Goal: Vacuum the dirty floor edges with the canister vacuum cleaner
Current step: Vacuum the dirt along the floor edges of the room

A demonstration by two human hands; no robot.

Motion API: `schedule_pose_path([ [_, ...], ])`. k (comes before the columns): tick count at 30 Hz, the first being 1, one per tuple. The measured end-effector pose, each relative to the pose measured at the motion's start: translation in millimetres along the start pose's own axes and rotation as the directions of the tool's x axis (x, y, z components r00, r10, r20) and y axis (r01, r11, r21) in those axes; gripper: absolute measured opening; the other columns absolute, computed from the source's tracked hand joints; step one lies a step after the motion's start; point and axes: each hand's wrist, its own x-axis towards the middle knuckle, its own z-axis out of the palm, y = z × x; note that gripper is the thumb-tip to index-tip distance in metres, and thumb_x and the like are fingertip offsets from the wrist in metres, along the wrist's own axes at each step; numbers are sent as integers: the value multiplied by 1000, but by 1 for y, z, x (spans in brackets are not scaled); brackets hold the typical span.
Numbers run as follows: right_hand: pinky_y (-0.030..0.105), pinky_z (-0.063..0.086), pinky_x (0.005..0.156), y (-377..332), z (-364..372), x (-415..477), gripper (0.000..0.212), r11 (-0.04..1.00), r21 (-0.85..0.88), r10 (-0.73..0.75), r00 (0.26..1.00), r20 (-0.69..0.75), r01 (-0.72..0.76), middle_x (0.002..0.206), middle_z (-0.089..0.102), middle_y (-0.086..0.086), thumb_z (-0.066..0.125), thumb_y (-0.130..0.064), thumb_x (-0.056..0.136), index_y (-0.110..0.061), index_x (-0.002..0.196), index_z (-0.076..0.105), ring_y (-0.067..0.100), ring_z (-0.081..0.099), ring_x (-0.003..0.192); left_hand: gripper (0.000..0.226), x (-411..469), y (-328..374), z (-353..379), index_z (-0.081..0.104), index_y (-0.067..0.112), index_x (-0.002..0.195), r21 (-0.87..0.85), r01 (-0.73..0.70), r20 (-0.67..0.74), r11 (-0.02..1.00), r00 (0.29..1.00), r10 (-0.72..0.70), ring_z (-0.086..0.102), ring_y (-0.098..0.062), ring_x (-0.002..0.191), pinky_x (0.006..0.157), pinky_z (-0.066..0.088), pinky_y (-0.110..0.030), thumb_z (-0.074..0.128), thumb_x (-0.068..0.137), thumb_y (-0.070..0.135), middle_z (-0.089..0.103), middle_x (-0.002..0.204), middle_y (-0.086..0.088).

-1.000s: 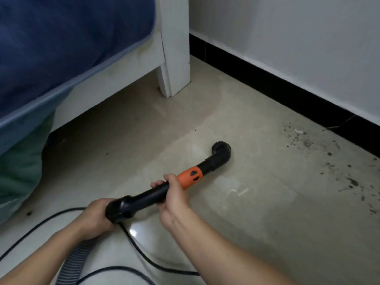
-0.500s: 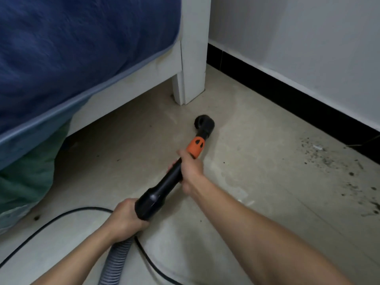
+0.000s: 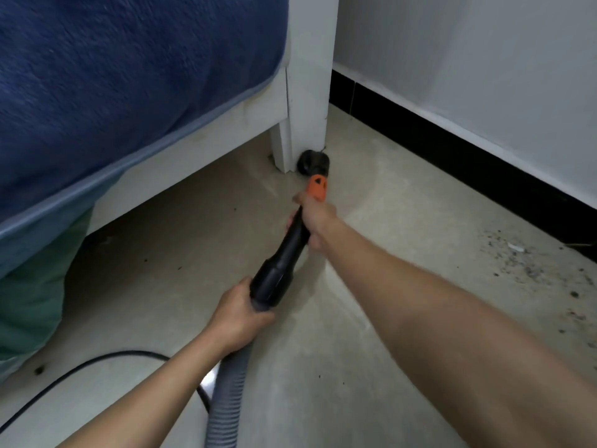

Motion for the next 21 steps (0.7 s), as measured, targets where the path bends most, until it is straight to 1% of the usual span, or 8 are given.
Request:
schedule_pose_path([
  [3,45,59,65,64,16,-27,18,1000,20,-5,998,-67,7,68,59,12,70,-25,76,-13,77,56,34,66,63,43,-32,-51,-13,63,19,91,35,44,65,998,997,-46,65,-15,73,63,52,-33,71,50,27,68,80,0],
  [4,47,59,67,81,18,-41,18,998,56,12,996,-83,-7,66,59,11,70,-25,76,-14,75,55,34,66,63,46,-41,-67,-21,66,18,89,53,52,90,997,994,-56,66,-16,73,65,53,-33,69,45,30,70,79,-2],
  [6,36,54,55,112,19,-72,16,979,195,78,992,-98,-57,55,54,7,67,-16,83,-11,77,52,25,58,49,48,-55,-89,-41,70,20,87,108,57,145,993,987,-72,68,-11,73,66,53,-29,66,41,33,72,80,-1],
  [8,27,48,49,134,15,-106,13,935,340,149,983,-108,-104,51,52,5,64,-11,87,-8,84,52,21,54,45,44,-63,-98,-62,71,26,84,198,37,236,979,968,-84,67,-2,71,65,52,-24,66,41,30,73,80,7],
  [10,28,48,52,150,10,-132,14,872,470,221,967,-126,-138,51,54,5,66,-11,88,-7,84,53,22,57,48,41,-64,-103,-80,71,30,82,285,9,307,959,946,-100,67,1,75,69,53,-24,66,41,24,73,80,12],
  [13,34,52,61,166,6,-163,18,796,584,304,939,-159,-159,51,59,8,69,-12,88,-5,77,56,24,60,53,46,-59,-113,-97,73,28,86,386,9,360,923,919,-160,67,-2,80,74,54,-24,67,43,16,74,85,8],
  [17,37,55,65,156,-6,-172,18,806,576,295,935,-198,-133,56,62,11,71,-16,88,-2,85,59,26,63,57,33,-53,-101,-90,71,24,78,372,2,418,928,892,-169,67,-12,75,64,50,-25,66,50,7,72,79,1],
  [21,36,54,58,107,-22,-133,18,912,411,130,953,-272,-7,49,58,10,68,-10,87,-5,76,55,27,60,50,20,-44,-63,-57,62,15,74,247,7,374,969,922,-102,51,-1,53,49,36,-17,71,62,2,56,65,7],
])
